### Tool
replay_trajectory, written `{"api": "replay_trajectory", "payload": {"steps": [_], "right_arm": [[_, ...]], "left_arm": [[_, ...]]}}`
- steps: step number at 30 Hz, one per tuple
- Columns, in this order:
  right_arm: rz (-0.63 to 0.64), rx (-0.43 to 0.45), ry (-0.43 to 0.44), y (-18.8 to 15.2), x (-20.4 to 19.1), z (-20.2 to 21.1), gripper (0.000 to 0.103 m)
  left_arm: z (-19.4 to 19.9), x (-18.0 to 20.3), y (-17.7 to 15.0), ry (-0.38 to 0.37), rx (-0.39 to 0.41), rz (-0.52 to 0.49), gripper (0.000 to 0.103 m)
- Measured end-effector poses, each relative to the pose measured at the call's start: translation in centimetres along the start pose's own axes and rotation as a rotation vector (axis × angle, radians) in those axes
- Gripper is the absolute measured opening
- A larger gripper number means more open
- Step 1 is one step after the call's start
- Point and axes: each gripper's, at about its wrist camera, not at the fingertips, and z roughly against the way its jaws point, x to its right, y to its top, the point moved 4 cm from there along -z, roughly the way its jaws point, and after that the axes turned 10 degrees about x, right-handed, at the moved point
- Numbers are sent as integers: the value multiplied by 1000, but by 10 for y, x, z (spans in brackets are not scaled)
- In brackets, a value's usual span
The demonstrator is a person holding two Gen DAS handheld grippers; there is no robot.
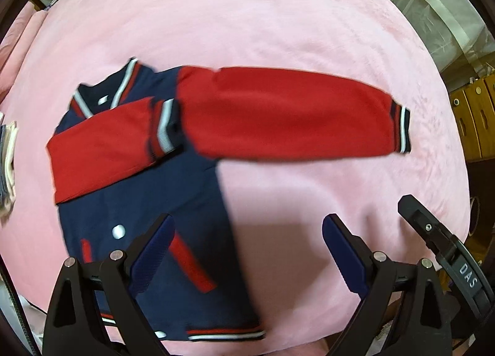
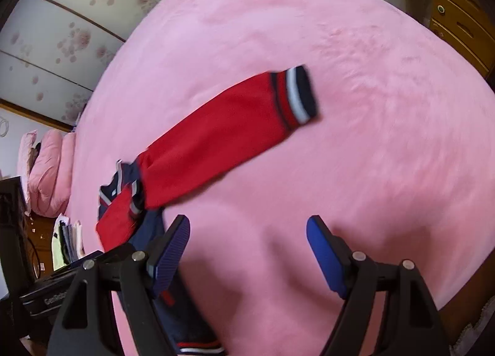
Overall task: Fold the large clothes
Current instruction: 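Grasp the other red sleeve cuff with the right tool, then fold the held red sleeve across the jacket body with the right tool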
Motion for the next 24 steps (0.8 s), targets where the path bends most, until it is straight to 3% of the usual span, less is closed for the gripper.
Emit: {"api": "replay_trajectory", "payload": {"steps": [7, 12, 17, 24], "right_arm": [[-83, -34, 31, 41, 42, -35, 75], [-96, -55, 49, 54, 51, -66, 50], [-166, -63, 80, 67, 58, -84, 9], [-60, -67, 98, 76, 51, -81, 7]], "left_arm": [[-26, 33, 30, 2, -15, 13, 95], [-45, 31, 41, 10, -39, 57, 95], [-57, 22, 44, 13, -71, 132, 95], [-60, 18, 46, 13, -76, 151, 95]]}}
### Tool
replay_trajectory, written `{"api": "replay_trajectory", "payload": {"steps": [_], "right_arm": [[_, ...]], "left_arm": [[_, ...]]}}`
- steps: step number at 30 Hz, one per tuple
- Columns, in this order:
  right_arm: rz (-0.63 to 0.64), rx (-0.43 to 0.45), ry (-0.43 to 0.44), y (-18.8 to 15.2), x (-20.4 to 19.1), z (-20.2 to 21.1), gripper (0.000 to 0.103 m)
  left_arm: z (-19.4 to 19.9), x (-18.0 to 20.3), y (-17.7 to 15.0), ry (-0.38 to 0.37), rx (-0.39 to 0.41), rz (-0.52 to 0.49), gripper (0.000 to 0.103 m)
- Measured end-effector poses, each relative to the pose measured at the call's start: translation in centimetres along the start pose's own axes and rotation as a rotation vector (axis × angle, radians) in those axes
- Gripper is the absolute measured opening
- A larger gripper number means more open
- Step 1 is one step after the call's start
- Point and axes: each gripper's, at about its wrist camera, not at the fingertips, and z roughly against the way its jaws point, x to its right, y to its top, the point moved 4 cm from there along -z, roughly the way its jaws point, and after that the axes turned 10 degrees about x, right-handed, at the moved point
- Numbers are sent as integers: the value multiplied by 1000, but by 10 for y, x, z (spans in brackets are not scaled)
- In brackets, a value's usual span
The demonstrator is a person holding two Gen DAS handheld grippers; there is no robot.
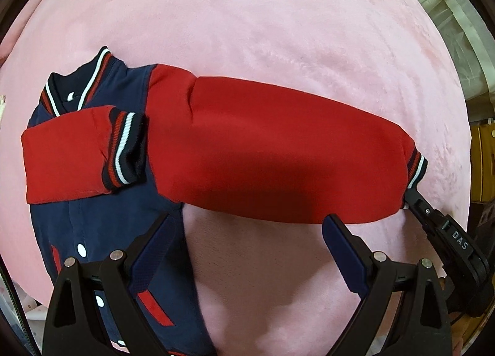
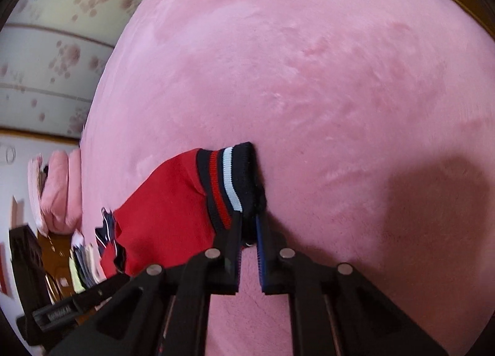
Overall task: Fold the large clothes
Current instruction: 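Fold the held red sleeve across the jacket body with the right tool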
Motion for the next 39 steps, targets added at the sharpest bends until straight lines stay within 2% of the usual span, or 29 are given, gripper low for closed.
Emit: {"api": "replay_trajectory", "payload": {"steps": [6, 11, 15, 18, 25, 29, 33, 39], "right_arm": [[-55, 74, 35, 2, -4, 22, 7], [-73, 171, 103, -1, -33, 49, 7], [-69, 234, 153, -11, -68, 69, 7], [-56, 278, 181, -23, -99, 79, 7], [5, 356, 194, -55, -185, 82, 7], [31, 368, 225, -82, -226, 74, 7], [84, 337, 241, -108, -269, 53, 7], [168, 241, 286, -149, -331, 14, 7]], "left_arm": [[10, -17, 2, -17, 33, 2, 95], [28, -46, -3, -38, 89, 8, 95], [47, -82, -11, -68, 160, 4, 95], [60, -110, -17, -96, 192, -39, 95], [106, -188, -26, -115, 270, -103, 95], [126, -232, -30, -107, 335, -122, 95], [135, -276, -32, -94, 394, -123, 95], [127, -333, -37, -69, 377, -50, 95]]}}
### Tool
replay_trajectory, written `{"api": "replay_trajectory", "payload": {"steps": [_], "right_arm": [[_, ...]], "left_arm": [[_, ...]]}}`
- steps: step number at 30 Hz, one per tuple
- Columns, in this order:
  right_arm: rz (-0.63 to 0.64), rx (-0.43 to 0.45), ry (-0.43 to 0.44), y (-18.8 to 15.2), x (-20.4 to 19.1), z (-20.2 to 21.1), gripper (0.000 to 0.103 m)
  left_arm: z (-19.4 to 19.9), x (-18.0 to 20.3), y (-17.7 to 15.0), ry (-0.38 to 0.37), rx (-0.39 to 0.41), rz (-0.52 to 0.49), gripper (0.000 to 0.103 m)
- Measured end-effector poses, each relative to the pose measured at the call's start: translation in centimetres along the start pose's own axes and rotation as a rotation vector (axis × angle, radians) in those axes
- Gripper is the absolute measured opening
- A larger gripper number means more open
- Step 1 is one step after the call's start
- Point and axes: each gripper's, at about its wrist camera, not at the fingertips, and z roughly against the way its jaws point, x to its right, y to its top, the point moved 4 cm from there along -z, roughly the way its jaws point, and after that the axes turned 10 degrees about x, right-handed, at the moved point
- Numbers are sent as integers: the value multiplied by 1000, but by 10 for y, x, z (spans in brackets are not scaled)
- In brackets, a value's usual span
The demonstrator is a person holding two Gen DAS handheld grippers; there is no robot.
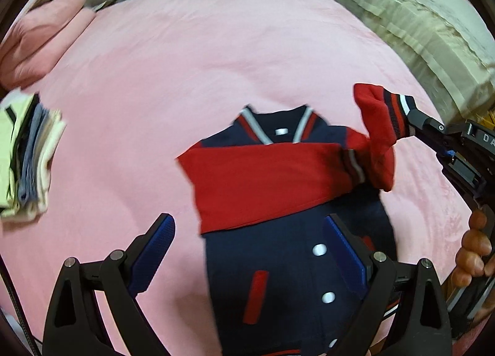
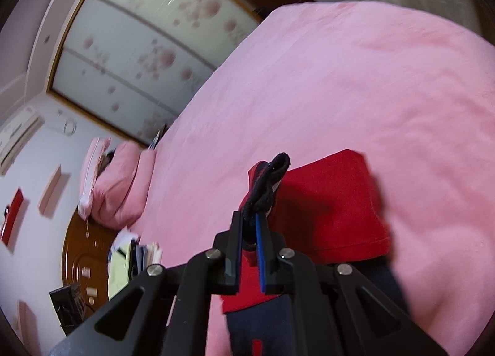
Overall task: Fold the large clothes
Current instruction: 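Fold the held red sleeve across the jacket body with the right tool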
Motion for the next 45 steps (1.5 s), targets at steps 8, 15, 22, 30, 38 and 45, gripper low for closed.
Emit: {"api": "replay_trajectory", "payload": {"steps": [8, 15, 22, 30, 38, 45], "right_arm": [[91, -166, 42, -59, -48, -60, 12], [33, -292, 77, -90, -48, -81, 12], [83, -303, 40, -86, -43, -75, 12], [130, -383, -18, -73, -27, -74, 12], [231, -348, -61, -50, -4, -70, 12], [110, -404, -4, -56, 34, -88, 9]], "left_arm": [[-21, -66, -15, 58, -47, 126, 95], [-30, -94, -18, 106, -61, 161, 95], [-41, -79, -11, 105, -61, 157, 95], [-49, -33, 0, 38, -76, 145, 95], [-61, 7, 15, -50, -55, 173, 73], [-101, 31, 20, -169, -91, 283, 12]]}}
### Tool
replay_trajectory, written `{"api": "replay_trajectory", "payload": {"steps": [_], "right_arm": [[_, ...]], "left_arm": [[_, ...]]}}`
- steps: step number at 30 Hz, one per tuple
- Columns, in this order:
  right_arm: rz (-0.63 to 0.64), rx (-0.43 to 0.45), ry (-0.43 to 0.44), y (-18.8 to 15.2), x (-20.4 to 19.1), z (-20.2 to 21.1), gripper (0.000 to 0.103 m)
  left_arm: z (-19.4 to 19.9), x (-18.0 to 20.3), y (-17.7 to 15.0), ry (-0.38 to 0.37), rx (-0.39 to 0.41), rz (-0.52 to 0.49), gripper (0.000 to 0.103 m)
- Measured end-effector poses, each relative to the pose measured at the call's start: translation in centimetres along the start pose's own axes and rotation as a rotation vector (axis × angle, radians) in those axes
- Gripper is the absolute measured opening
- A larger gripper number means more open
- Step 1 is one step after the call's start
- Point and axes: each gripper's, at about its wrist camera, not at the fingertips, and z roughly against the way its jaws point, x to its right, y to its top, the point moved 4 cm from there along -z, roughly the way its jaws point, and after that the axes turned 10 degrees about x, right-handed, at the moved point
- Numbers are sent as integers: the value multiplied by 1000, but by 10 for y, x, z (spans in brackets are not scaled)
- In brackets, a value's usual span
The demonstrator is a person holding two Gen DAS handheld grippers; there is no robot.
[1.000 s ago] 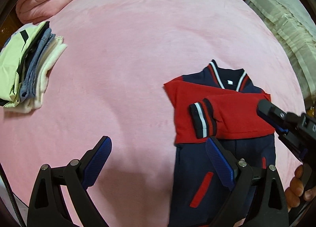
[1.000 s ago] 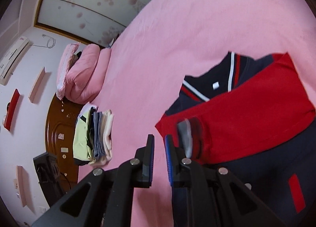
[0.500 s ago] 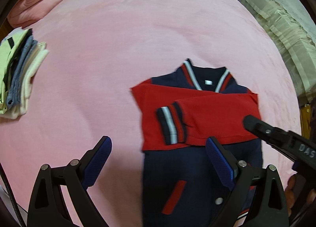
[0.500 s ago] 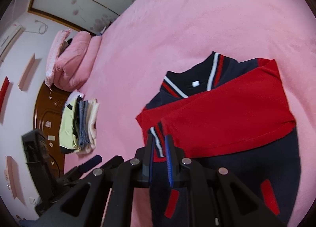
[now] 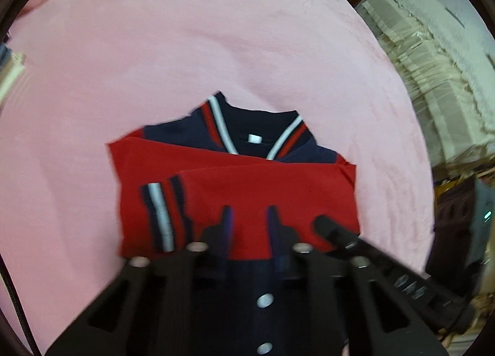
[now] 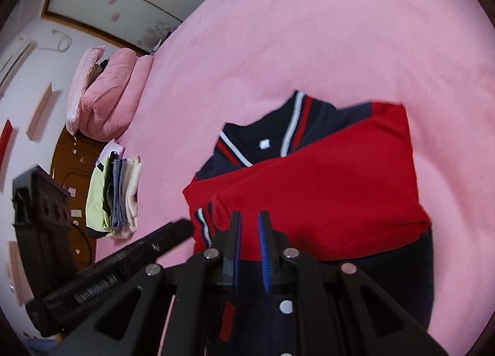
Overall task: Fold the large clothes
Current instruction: 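Fold the held red sleeve across the jacket body with the right tool, then open the right tool and release the sleeve onto the folded sleeve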
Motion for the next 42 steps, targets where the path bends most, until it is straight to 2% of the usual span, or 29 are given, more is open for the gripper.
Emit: {"api": "replay_trajectory", "payload": {"steps": [2, 4, 9, 11, 13, 16, 17, 18, 19, 20, 21, 23, 25, 29, 31, 32, 35, 38, 41, 42], "right_arm": [[-18, -3, 30, -3, 6, -8, 0], [-39, -4, 65, -5, 12, -19, 0], [28, -4, 56, 2, 27, -56, 0], [21, 21, 42, 12, 39, -64, 0], [13, 59, -7, 27, 57, -62, 0], [-12, 147, -94, 45, 83, -42, 0], [-4, 187, -238, 52, 97, -30, 0], [12, 223, -318, 58, 107, -18, 0], [8, 245, -342, 61, 112, -8, 0], [4, 266, -404, 64, 117, 4, 0], [11, 282, -424, 65, 119, 13, 0], [22, 304, -381, 62, 111, 29, 0], [11, 285, -296, 53, 96, 33, 0], [-22, 165, -163, 22, 63, 11, 0], [-7, 114, -117, 5, 46, -7, 0], [11, 86, -113, -7, 35, -18, 0], [40, 18, -164, -25, 29, -40, 0], [116, 30, -225, -22, 31, -37, 0], [157, 79, -281, -7, 54, -16, 0], [184, 99, -356, -3, 64, -9, 0]], "left_arm": [[-16, -1, -1, -39, -27, 55, 12], [-33, -4, -3, -61, -41, 109, 12], [-73, -26, -4, 38, -50, 164, 12], [-82, -38, -5, 48, -51, 201, 9], [-83, -51, -6, 23, -37, 276, 6], [-78, -62, -7, 49, -23, 340, 3], [-75, -63, -6, 62, -15, 342, 3], [-72, -63, -5, 80, -6, 332, 3], [-68, -60, -4, 96, 3, 313, 3], [-65, -57, -4, 104, 4, 296, 3], [-62, -53, -4, 108, 6, 277, 3], [-56, -39, -5, 106, 9, 225, 3], [-51, -22, -10, 99, 9, 178, 3], [-48, 4, -23, 50, -14, 159, 3], [-53, 11, -28, 17, -27, 170, 4], [-57, 6, -32, 29, -41, 171, 5], [-75, -14, -41, 139, -94, 168, 5], [-74, -29, -39, 94, -78, 245, 5], [-69, -43, -36, 82, -51, 295, 1], [-70, -45, -37, 76, -57, 306, 1]]}}
